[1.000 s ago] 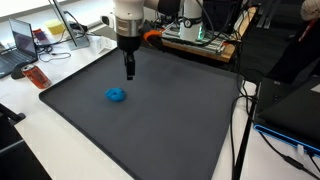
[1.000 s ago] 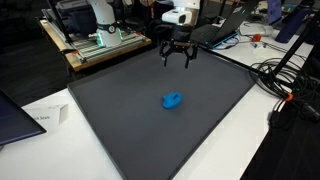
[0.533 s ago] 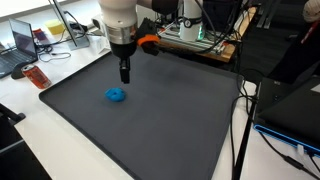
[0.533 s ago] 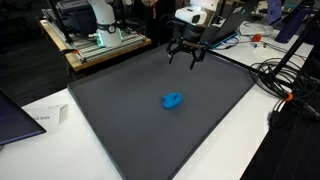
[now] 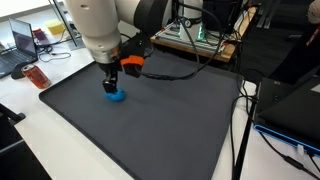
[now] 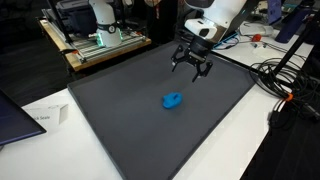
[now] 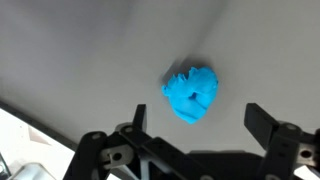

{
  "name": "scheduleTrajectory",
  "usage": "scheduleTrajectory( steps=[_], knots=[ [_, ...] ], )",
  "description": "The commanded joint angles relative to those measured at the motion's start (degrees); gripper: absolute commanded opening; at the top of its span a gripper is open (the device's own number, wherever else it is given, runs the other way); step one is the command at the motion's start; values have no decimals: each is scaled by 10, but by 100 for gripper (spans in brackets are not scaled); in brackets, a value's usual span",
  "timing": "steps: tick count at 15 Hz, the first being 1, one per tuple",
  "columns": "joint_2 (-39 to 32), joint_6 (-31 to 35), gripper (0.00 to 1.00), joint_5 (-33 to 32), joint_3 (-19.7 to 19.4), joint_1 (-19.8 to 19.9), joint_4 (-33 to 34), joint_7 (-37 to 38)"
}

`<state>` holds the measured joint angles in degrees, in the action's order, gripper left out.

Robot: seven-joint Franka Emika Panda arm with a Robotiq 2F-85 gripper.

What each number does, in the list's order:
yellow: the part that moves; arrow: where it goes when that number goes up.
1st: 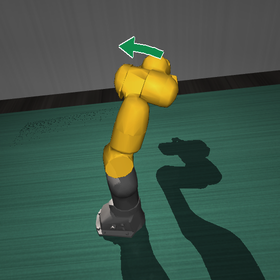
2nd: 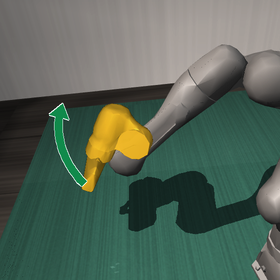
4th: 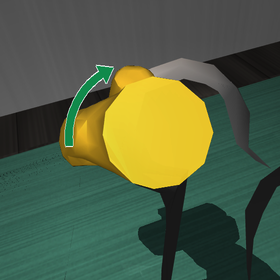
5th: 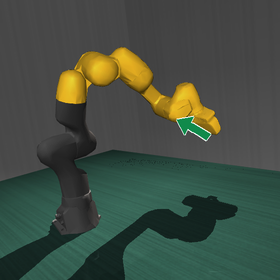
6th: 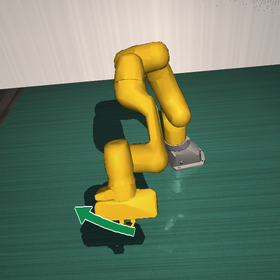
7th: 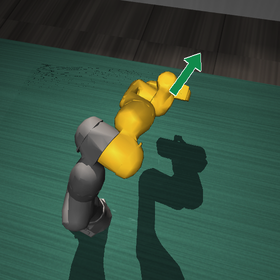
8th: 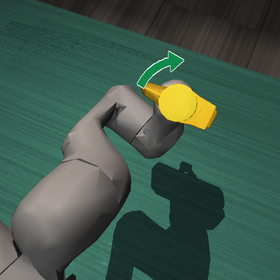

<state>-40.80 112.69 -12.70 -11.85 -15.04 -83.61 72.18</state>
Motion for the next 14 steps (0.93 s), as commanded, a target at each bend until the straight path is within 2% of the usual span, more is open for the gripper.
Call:
scheduleTrajectory(
  steps=[1, 9, 14],
  knots=[
    [-77, -96, 100, 12, 13, 26, 133, 37],
    [-213, -275, 100, 31, 17, 58, 356, 118],
    [-284, -359, 100, 44, 21, 70, 466, 162]
  ],
)
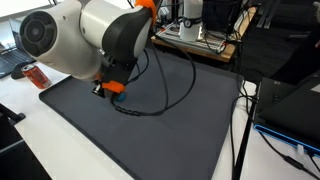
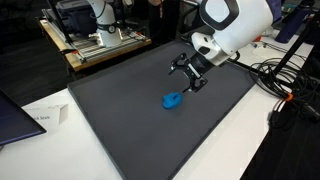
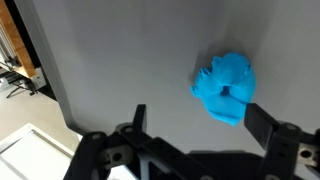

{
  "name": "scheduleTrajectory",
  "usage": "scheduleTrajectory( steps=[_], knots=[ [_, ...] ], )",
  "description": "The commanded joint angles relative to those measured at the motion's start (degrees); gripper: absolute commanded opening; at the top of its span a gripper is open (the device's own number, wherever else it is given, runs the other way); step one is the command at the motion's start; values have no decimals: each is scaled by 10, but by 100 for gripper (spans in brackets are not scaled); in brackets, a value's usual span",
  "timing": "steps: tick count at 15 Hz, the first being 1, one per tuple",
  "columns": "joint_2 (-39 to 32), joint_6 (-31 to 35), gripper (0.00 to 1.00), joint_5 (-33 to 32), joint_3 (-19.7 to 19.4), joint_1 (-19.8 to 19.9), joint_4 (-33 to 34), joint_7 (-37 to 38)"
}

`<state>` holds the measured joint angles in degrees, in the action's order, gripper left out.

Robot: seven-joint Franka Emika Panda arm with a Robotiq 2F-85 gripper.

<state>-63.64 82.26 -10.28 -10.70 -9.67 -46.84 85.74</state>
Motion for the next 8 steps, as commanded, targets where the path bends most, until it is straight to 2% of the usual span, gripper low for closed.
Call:
scheduleTrajectory(
  steps=[1, 4, 8],
  knots=[
    [-65, -64, 100, 21, 10, 17, 112, 36],
    [-87, -87, 100, 24, 13, 19, 151, 51],
    [-87, -66, 100, 25, 11, 14, 158, 39]
  ],
)
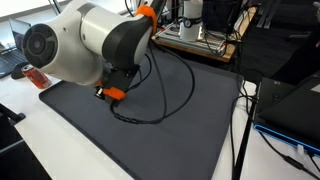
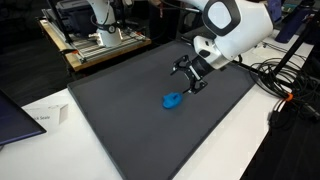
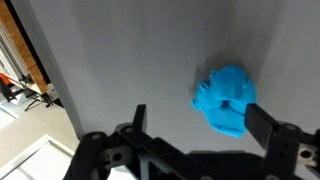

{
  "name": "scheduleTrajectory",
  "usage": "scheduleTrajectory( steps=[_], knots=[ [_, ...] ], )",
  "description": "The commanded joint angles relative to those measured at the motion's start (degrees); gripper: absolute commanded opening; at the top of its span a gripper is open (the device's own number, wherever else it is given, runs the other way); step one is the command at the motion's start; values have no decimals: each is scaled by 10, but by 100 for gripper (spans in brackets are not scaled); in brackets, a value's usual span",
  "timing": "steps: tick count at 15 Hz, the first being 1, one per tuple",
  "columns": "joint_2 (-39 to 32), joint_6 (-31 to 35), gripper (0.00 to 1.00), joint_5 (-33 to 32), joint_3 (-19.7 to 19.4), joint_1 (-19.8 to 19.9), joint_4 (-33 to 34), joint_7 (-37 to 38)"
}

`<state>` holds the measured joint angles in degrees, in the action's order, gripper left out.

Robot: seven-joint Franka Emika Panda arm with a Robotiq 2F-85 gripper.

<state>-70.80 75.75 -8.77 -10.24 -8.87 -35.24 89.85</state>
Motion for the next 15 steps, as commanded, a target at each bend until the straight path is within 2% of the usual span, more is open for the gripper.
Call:
scheduleTrajectory(
  steps=[1, 8, 15],
  knots=[
    [-13, 4, 100, 4, 3, 2, 42, -6],
    [22, 45, 100, -6, 4, -9, 30, -73],
    [84, 90, 100, 0, 25, -4, -3, -264]
  ],
)
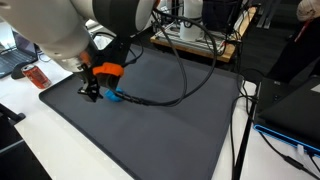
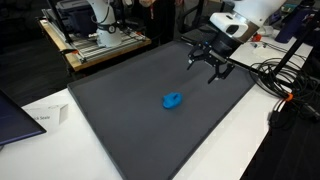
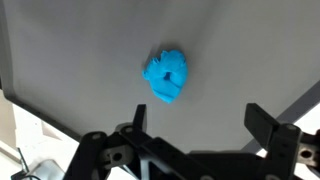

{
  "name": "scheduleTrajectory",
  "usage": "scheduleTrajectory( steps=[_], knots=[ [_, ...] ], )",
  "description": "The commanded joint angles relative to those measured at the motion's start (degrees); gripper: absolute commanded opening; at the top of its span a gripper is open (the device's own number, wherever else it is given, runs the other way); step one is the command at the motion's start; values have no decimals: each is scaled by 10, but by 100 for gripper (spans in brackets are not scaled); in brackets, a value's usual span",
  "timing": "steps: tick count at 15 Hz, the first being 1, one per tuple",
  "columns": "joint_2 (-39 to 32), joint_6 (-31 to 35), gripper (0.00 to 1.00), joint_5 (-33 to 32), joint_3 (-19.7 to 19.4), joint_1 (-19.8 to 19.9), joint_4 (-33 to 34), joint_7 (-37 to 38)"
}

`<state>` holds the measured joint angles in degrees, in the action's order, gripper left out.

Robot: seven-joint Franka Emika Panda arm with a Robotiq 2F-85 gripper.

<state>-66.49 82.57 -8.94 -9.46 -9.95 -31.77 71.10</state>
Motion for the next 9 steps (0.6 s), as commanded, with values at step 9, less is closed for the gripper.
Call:
scheduleTrajectory(
  steps=[9],
  knots=[
    [135, 36, 100, 9, 54, 28, -112, -347]
  ],
)
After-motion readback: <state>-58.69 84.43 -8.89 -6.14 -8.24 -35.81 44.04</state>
